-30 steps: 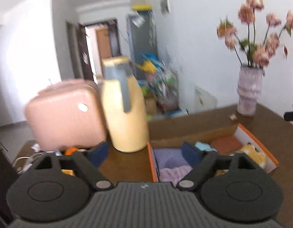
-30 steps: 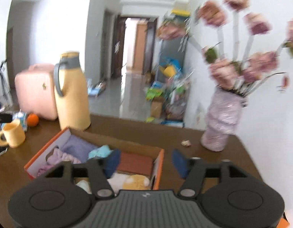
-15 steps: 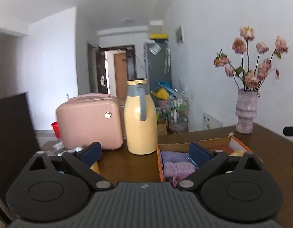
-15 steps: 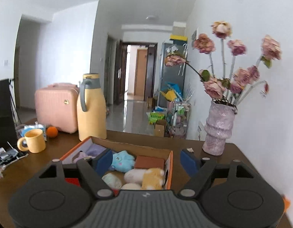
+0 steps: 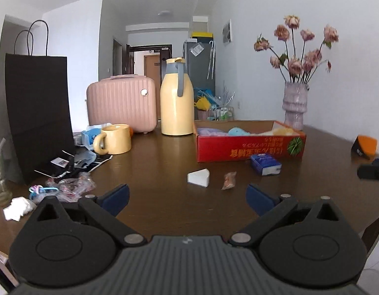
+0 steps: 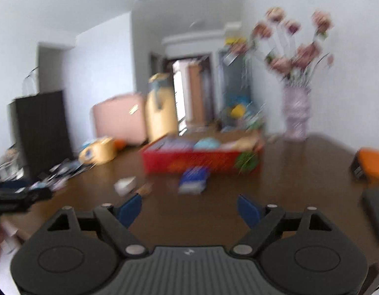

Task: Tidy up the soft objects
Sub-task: 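Open both tools and lift them away from the box, then grasp the white wedge sponge with the left tool while the right tool grasps the snack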

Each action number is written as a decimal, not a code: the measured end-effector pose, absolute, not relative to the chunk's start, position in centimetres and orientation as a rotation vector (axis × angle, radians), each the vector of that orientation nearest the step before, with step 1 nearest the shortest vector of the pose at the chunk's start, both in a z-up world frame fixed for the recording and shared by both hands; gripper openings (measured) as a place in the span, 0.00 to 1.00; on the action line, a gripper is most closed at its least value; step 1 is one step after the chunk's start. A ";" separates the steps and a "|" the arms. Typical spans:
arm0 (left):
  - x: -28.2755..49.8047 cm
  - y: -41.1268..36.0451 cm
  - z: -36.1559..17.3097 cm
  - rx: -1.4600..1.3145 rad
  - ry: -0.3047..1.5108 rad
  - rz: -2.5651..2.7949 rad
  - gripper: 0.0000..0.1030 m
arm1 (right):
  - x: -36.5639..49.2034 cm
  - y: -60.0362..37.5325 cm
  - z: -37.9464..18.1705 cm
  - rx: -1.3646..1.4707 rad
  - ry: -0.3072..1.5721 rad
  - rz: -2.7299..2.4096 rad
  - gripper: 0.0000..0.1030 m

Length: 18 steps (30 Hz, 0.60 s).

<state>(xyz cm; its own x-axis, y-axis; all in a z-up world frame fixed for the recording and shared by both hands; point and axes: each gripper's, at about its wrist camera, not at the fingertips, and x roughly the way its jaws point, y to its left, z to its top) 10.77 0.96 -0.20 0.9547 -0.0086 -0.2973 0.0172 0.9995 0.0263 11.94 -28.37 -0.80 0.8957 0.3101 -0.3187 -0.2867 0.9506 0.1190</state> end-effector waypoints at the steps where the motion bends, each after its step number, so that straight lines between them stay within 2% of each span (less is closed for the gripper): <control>1: 10.7 1.1 -0.3 0.042 0.312 -0.008 1.00 | 11.9 -28.0 -1.0 0.051 0.351 0.322 0.82; 8: 13.0 1.7 -0.3 0.031 0.319 0.019 1.00 | 14.8 -25.6 -1.5 0.067 0.413 0.360 0.80; 12: 16.4 1.6 -1.6 0.047 0.379 0.004 1.00 | 18.7 -23.0 -2.6 0.050 0.500 0.394 0.67; 15: 20.1 1.8 -2.5 0.060 0.426 -0.038 0.98 | 22.2 -21.4 -2.9 0.076 0.524 0.427 0.62; 18: 23.8 2.3 -3.5 0.056 0.483 -0.074 0.90 | 25.8 -19.7 -3.2 0.104 0.565 0.447 0.56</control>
<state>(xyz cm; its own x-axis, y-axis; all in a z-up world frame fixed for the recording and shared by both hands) 23.81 2.26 -3.46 0.8830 -0.0576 -0.4659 0.0841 0.9958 0.0364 25.84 -19.69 -3.24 0.7519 0.4370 -0.4937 -0.3806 0.8991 0.2162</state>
